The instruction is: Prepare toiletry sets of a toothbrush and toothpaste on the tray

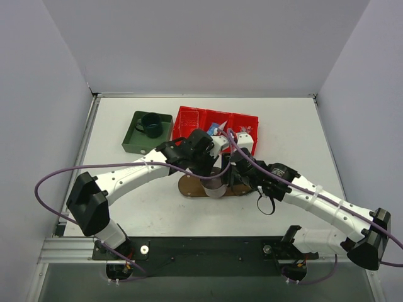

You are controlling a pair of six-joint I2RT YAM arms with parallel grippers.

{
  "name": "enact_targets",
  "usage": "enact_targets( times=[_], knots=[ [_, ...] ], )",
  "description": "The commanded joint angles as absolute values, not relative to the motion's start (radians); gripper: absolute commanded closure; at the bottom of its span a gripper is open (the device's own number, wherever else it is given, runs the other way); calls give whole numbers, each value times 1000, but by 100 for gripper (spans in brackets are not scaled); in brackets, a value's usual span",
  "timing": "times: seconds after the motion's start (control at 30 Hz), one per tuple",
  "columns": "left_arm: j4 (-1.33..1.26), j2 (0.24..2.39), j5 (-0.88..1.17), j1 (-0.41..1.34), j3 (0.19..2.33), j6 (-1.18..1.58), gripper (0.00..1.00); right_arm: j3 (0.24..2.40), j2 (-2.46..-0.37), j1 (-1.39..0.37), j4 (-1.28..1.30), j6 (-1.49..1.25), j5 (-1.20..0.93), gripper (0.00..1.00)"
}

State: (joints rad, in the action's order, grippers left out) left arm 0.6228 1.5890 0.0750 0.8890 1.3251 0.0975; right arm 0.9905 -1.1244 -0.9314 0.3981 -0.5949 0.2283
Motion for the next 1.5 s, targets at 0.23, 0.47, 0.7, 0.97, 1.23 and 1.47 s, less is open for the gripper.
enact_targets(
  times=[0.23, 0.47, 0.7, 0.97, 1.23, 1.47],
  knots=[
    [492, 1528, 71, 894, 1312, 124, 100, 951, -1184, -965, 342, -629, 301, 57],
    [457, 1502, 58, 868, 1287, 164, 100, 885, -1089, -959, 319, -673, 351, 54],
    [416, 1477, 89, 850, 1262, 170, 100, 854, -1068, -959, 321, -663, 342, 51],
    [443, 1463, 141, 841, 1279, 68, 100, 831, -987, -942, 304, -566, 267, 40],
    [436, 1450, 141, 841, 1267, 41, 100, 818, -884, -879, 314, -514, 193, 36],
    [426, 1440, 235, 847, 1262, 6, 100, 847, -913, -859, 293, -418, 77, 37]
  ],
)
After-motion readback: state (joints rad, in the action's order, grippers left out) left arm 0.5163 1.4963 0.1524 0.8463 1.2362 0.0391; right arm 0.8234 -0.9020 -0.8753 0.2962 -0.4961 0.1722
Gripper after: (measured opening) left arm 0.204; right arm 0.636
